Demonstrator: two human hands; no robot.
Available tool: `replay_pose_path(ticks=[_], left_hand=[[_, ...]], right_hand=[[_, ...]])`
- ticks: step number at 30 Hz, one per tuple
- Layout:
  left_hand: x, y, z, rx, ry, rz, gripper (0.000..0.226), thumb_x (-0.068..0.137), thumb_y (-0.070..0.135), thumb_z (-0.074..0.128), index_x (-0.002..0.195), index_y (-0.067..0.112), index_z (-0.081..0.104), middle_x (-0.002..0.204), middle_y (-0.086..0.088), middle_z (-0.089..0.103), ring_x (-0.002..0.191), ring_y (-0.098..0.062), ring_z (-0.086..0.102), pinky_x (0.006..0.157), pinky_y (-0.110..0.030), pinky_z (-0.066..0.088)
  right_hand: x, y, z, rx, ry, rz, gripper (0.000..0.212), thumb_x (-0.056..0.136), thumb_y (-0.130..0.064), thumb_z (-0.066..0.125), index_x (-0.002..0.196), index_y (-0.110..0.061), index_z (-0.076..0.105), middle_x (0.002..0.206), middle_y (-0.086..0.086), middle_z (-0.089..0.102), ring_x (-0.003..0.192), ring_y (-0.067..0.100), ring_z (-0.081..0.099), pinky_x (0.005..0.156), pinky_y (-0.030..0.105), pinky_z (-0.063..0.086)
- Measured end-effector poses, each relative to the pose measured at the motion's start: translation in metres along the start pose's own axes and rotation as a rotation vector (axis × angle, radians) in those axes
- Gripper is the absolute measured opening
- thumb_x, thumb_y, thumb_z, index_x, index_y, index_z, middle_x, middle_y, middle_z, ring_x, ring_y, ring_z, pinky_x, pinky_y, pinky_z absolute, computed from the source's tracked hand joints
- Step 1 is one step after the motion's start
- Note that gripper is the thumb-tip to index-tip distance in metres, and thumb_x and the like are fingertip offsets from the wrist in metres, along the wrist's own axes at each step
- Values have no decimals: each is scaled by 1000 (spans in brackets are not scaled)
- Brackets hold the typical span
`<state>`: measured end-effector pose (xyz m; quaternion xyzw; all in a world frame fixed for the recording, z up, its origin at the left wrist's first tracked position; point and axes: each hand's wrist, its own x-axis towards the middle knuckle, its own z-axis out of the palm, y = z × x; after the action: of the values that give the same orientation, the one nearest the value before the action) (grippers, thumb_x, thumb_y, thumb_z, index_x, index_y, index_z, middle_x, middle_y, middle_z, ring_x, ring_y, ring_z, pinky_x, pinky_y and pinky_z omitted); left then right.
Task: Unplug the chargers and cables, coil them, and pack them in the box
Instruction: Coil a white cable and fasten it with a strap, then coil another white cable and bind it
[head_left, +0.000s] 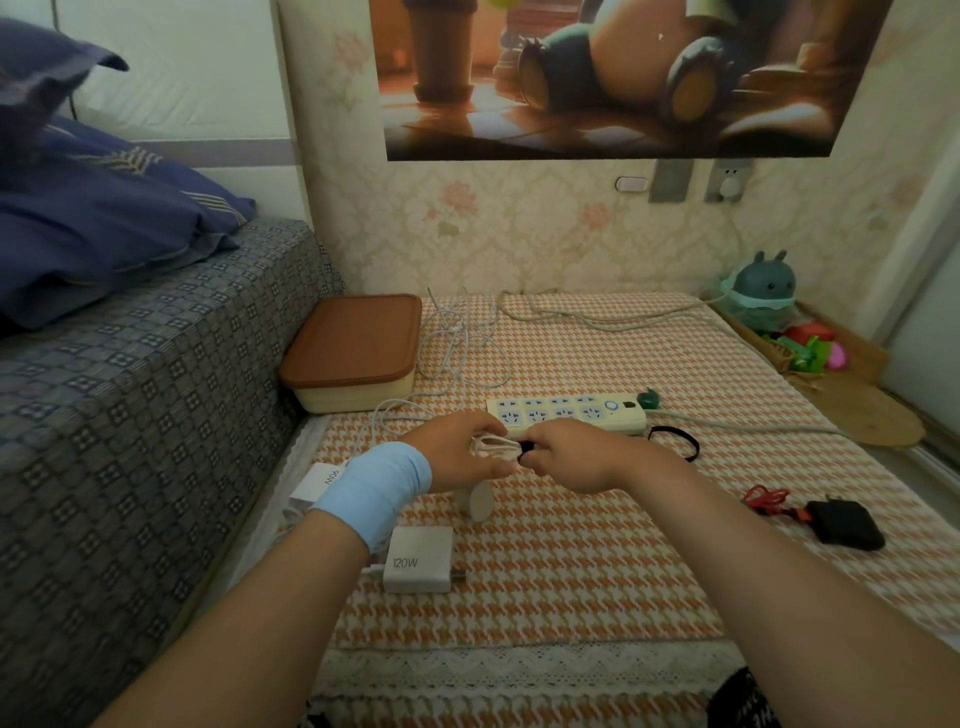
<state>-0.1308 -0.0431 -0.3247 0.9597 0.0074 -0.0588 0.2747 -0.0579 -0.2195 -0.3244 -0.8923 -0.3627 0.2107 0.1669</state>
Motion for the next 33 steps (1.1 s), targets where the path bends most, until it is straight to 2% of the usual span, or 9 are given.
replay_pose_path(ticks=[6,9,13,17,21,24,26,29,33], left_hand=[[-16,-12,-4,213,-126,-109,83,76,54,74,146,30,34,151,4,33,137,-21,35,111,-44,35],[-25,-13,-2,312,-199,-176,84,73,55,76,143,29,36,146,2,36,133,-21,36,109,-42,37],[-34,-11,0,315,-231,-175,77,78,50,75,142,29,38,146,2,40,129,-20,42,106,-37,39],[-40,-13,0,547,-368,-189,86,74,55,77,146,34,35,151,-1,31,137,-25,34,112,-43,35],[-49,-17,-1,658,-446,-196,89,69,58,79,144,33,39,145,-1,37,131,-26,40,106,-41,41],[-56,-21,0,583,-432,-201,78,74,49,79,141,26,47,138,1,51,121,-23,52,101,-38,47],[-59,-23,2,481,-381,-192,72,74,46,80,137,22,55,131,1,60,113,-22,59,98,-38,51],[-61,-25,7,389,-268,-163,70,73,51,78,134,21,58,123,1,65,104,-21,63,93,-37,53],[-62,-22,8,312,-259,-127,76,76,47,77,142,21,49,140,2,55,123,-20,55,106,-35,45]], right_hand=[[-8,26,11,-141,-107,276,30,100,-30,56,86,-5,64,79,8,54,64,21,47,61,32,38],[-7,29,12,-191,-64,312,42,99,-23,54,138,-6,56,137,14,58,119,30,60,98,41,52],[-10,10,12,-71,99,150,65,96,-9,50,156,-25,33,161,8,31,133,30,48,105,42,47],[-8,-3,29,-87,7,50,60,94,-11,50,150,-31,46,159,2,40,138,27,46,111,41,43],[4,-10,39,-346,-3,108,42,95,-16,52,133,-26,64,134,2,64,117,25,59,97,40,45],[7,-22,40,-476,91,53,41,95,-27,57,135,-22,59,135,7,56,125,29,49,103,46,40],[3,-38,42,-336,76,-50,52,92,-36,58,142,-24,53,141,8,50,130,29,45,104,46,43],[-5,-63,49,-84,-114,-162,60,85,-44,62,141,-23,54,124,5,62,105,26,61,81,40,51],[-11,-65,55,-234,-146,-182,69,83,-48,77,141,-22,49,125,2,60,102,23,59,79,34,47]])
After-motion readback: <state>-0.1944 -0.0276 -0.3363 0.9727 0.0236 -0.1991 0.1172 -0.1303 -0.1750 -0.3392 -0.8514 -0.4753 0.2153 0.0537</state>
